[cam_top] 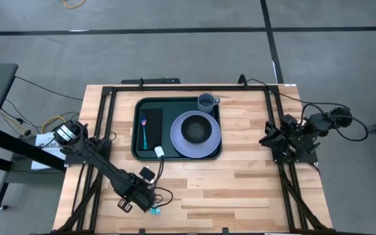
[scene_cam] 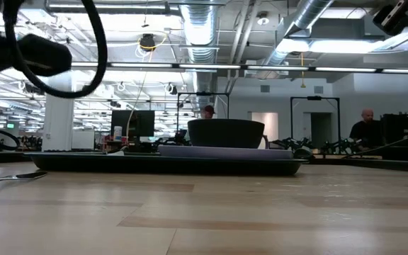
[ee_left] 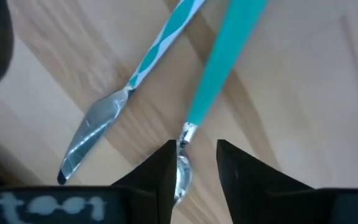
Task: Set up tray
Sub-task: Put the blue spoon on the black table napkin to the right of the purple fork
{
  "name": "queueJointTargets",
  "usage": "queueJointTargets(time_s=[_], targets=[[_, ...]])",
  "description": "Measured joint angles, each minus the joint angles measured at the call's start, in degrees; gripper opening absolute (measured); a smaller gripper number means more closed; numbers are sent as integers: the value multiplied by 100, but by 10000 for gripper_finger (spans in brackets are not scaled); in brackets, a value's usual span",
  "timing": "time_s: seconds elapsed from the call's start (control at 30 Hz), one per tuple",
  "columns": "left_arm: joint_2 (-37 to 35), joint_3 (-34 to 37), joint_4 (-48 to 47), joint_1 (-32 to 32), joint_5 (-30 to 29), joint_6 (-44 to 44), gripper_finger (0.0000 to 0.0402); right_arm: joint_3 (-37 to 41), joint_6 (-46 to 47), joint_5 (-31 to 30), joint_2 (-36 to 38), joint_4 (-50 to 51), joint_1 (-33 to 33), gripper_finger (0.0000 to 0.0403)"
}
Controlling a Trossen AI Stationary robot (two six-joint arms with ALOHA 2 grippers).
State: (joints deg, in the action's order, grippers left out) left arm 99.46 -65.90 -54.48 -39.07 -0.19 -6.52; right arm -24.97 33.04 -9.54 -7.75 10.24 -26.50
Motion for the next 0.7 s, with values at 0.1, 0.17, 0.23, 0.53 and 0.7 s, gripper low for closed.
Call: queueJointTargets(time_s=[0.1, 0.17, 0.23, 0.53, 0.7], targets=[[1, 156, 157, 3, -42, -7, 112, 0, 3, -111, 0, -2, 0, 56], [4, 192, 201, 4, -75, -4, 117, 0, 2, -114, 1, -2, 0, 56], [4, 217, 307, 2, -115, 66, 121, 0, 2, -114, 2, -4, 0, 56], [58, 213, 980, -26, -186, 387, 126, 0, 7, -262, 0, -15, 0, 56], [312, 213, 909, -62, 93, 387, 126, 0, 7, -273, 0, -33, 0, 56]])
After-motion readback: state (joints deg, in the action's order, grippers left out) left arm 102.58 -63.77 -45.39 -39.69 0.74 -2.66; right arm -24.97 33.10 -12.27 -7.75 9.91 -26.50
